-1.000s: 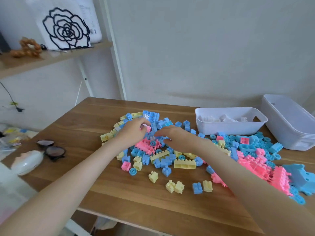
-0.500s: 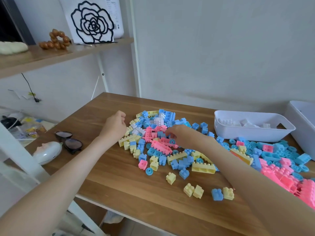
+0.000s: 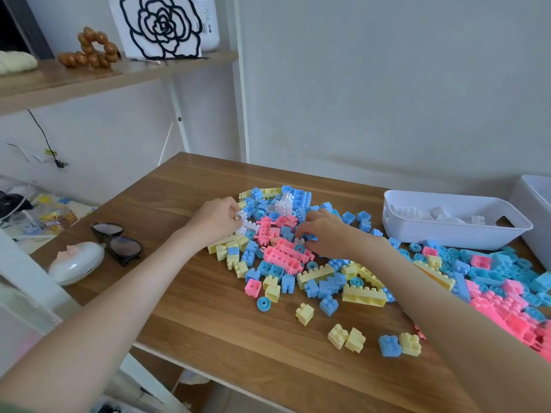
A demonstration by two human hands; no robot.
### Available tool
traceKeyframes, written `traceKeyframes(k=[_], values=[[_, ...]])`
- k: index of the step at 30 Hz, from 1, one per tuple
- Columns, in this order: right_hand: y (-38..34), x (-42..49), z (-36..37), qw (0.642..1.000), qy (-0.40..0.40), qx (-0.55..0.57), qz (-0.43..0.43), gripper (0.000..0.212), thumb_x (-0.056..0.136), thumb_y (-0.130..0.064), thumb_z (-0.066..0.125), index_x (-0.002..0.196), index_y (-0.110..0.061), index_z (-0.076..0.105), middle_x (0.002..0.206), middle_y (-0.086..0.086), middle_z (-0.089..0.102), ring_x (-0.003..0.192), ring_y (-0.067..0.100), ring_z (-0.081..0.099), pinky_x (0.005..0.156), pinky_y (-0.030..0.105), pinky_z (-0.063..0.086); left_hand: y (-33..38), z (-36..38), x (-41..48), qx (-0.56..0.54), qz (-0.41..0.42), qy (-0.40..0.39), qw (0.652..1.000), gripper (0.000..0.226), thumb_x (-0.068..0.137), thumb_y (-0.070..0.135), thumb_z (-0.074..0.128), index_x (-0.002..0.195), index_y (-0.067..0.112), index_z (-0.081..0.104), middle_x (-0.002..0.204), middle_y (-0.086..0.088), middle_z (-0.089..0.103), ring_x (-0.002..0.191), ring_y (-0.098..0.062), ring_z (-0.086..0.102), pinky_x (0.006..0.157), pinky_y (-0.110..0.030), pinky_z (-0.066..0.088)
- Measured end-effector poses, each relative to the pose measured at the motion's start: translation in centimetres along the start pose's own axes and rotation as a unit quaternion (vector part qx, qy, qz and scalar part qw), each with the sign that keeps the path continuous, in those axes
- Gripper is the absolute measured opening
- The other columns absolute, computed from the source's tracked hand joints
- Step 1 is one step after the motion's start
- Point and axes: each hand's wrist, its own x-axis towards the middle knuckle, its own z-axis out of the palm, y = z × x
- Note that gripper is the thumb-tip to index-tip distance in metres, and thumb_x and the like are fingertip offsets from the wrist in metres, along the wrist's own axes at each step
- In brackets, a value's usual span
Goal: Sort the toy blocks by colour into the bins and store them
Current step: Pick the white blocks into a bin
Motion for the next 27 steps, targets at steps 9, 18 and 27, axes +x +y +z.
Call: traceKeyframes(k=[9,18,27], values=[[-0.2,-0.2,0.4,1.000,0.003,-0.006,-0.021,0.034,0.093,-0.025,0.051,0.127,-0.029,0.051,0.119,0.002,0.044,0.111,0.018,0.034,0.090,0.030,0.026,-0.4,0.3,0.8,0.023,0.032,-0.046,0.998,0.029,0.096,0.024,0.048,0.124,0.027,0.055,0.113,-0.002,0.053,0.109,-0.019,0.051,0.084,-0.029,0.042],[0.9,-0.7,0.4,0.995,0.087,0.045,0.014,0.026,0.093,-0.023,0.050,0.119,-0.020,0.049,0.122,-0.001,0.049,0.113,0.017,0.038,0.094,0.030,0.030,1.0,0.5,0.7,0.066,0.000,-0.033,0.997,0.014,0.098,0.033,0.043,0.105,0.027,0.053,0.106,0.005,0.059,0.107,-0.019,0.053,0.089,-0.036,0.026],[3.0,-2.3,0.3,0.958,0.272,0.053,0.070,0.016,0.093,-0.021,0.047,0.106,-0.018,0.054,0.105,-0.006,0.057,0.105,0.019,0.046,0.083,0.028,0.020,3.4,1.5,-0.5,0.085,0.062,0.154,0.982,0.013,0.096,0.015,0.046,0.098,0.020,0.058,0.100,0.004,0.060,0.099,-0.017,0.052,0.086,-0.032,0.027]])
